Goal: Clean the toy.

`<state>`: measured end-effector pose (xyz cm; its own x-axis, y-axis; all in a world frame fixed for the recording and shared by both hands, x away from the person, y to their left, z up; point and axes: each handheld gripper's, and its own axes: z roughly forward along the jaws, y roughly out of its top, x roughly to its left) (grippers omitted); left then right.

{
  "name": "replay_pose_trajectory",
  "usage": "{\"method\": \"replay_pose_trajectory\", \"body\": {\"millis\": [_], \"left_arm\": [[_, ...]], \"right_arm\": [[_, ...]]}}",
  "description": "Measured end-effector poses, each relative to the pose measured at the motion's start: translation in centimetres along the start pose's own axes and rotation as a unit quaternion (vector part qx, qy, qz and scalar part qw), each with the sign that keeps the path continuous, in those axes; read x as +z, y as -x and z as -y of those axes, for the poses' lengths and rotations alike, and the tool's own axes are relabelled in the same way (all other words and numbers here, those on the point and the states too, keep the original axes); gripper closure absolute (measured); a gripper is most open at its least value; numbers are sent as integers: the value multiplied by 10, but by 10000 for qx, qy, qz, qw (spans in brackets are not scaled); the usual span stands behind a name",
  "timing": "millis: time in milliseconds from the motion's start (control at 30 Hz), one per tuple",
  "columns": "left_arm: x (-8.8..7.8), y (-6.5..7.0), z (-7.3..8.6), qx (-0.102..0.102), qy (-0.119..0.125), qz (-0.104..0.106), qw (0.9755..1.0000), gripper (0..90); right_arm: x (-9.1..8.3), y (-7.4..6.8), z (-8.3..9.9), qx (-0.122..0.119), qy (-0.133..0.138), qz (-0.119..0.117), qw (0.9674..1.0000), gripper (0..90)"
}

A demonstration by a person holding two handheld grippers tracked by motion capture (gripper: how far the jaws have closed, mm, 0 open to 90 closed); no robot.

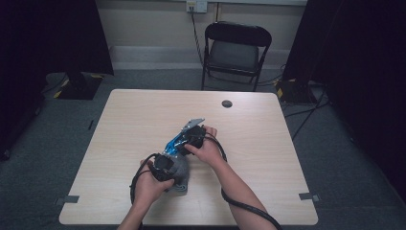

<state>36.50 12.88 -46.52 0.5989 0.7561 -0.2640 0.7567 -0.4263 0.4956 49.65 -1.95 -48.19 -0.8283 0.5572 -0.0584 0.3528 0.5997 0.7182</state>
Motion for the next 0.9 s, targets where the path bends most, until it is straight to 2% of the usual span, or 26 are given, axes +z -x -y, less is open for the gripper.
{"method": "replay_pose_trajectory", "body": {"millis": [233,400,533,633,900], "left_arm": [[2,3,-2,122,-12,11,9999,710],[1,6,-4,239,9,149,9996,710],[-5,6,-4,408,51,165,9990,709],[-12,4,-4,391,143,253,9988,709],[-30,-1,2,501,323,231,9980,705]], "right_arm": [[0,0,0,-1,-3,-3,10000,92],[0,0,0,0,-1,-2,10000,92],[0,0,0,-3,3,-5,10000,92],[0,1,0,-9,19,-11,10000,93],[0,1,1,-14,24,-4,10000,93]]}}
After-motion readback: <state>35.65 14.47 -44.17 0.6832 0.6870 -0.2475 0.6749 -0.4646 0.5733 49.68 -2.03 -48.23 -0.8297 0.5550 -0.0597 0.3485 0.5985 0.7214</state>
